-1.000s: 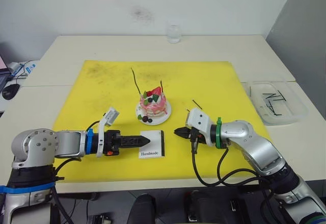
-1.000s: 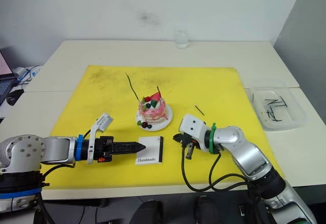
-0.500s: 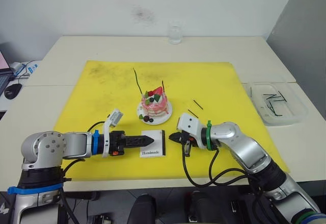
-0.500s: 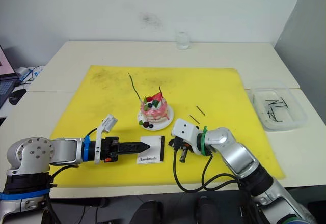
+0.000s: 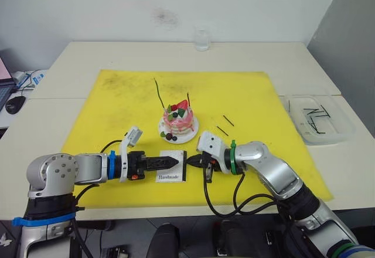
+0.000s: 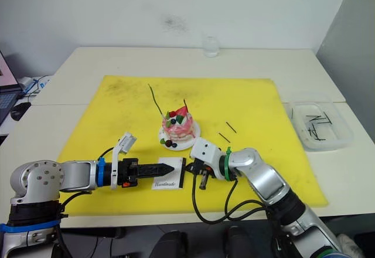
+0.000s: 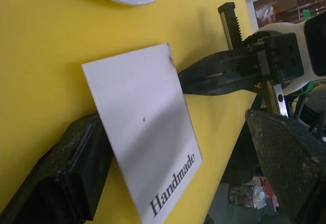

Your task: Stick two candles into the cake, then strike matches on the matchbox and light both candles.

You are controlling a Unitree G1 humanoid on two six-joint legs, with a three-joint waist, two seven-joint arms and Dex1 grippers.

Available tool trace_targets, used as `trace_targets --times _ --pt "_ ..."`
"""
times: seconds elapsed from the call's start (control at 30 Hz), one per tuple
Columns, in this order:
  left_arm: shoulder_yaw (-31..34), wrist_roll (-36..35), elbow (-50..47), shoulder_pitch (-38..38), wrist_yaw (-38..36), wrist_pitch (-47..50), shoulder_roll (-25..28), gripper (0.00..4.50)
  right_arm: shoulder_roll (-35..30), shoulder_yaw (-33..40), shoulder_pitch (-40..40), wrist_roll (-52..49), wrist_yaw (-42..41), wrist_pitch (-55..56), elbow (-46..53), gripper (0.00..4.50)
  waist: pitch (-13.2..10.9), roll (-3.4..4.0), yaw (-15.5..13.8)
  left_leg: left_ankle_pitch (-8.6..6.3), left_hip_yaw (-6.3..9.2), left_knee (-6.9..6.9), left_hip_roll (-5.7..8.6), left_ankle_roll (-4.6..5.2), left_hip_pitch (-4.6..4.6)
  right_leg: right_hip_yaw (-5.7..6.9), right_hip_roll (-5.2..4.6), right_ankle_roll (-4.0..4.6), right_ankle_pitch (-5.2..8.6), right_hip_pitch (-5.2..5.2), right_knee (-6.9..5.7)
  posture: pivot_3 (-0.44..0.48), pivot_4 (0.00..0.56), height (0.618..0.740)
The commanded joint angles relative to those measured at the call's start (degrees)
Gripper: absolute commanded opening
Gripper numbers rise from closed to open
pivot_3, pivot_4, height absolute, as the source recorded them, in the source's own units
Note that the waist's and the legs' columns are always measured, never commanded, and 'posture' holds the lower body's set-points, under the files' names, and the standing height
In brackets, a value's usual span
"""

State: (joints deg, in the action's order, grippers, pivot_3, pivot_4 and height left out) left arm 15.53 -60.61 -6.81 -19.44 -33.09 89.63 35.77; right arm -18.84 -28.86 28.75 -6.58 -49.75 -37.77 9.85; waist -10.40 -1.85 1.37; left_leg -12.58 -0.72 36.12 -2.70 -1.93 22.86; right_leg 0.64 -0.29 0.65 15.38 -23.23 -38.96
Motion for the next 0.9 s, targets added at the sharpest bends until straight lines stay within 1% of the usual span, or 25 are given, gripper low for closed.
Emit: trace_targets --times 0.03,0.27,0.37,0.57,0.8,0.9 --pt "-1.17 0.14 -1.27 1.04 0.38 0.67 -1.09 4.50 1.28 -0.52 1.16 -0.99 -0.95 1.09 -0.22 0.03 0.00 0.00 0.00 0.00 0.00 0.00 0.00 0.00 0.00 0.00 -0.01 0.00 0.00 0.00 0.00 0.000 0.150 0.740" --pt "-1.09 0.42 -2.13 1.80 0.47 0.64 -1.41 4.50 1.59 -0.25 1.45 -0.64 -1.21 1.48 -1.01 0.03 0.00 0.00 -0.01 0.00 0.02 0.00 0.00 0.00 0.01 0.01 -0.01 0.00 0.00 0.00 0.01 0.000 0.150 0.740" --pt "-1.61 1.15 -2.90 2.64 0.74 0.06 -1.55 3.91 1.67 0.13 1.24 -0.72 -0.89 1.19 -0.79 0.00 0.00 0.00 -0.01 0.00 0.00 0.00 -0.01 0.00 0.02 0.00 -0.08 -0.01 0.00 0.00 0.02 0.000 0.150 0.740" --pt "-3.41 3.46 -3.73 3.88 0.79 -2.34 -1.28 2.08 1.92 0.30 0.92 -1.02 -0.38 0.16 0.09 0.00 0.00 0.00 0.00 0.00 -0.01 -0.02 0.00 0.00 0.03 -0.02 -0.16 -0.12 0.07 0.00 0.03 0.000 0.150 0.740" --pt "-2.94 3.83 -4.41 4.80 -0.50 -4.21 -0.91 0.10 2.34 1.19 0.35 -1.86 0.87 -1.39 1.37 0.00 0.00 0.00 -0.01 -0.01 -0.03 -0.03 0.03 -0.01 0.06 -0.01 -0.28 -0.21 0.12 0.00 0.04 0.000 0.150 0.740" --pt "-2.50 3.66 -4.98 5.33 -1.35 -4.76 -0.27 0.05 2.19 1.71 0.09 -2.31 1.33 -1.81 2.04 0.00 0.00 0.00 0.00 -0.01 -0.01 -0.03 0.03 -0.01 0.06 0.01 -0.28 -0.21 0.12 0.00 0.04 0.000 0.150 0.740"
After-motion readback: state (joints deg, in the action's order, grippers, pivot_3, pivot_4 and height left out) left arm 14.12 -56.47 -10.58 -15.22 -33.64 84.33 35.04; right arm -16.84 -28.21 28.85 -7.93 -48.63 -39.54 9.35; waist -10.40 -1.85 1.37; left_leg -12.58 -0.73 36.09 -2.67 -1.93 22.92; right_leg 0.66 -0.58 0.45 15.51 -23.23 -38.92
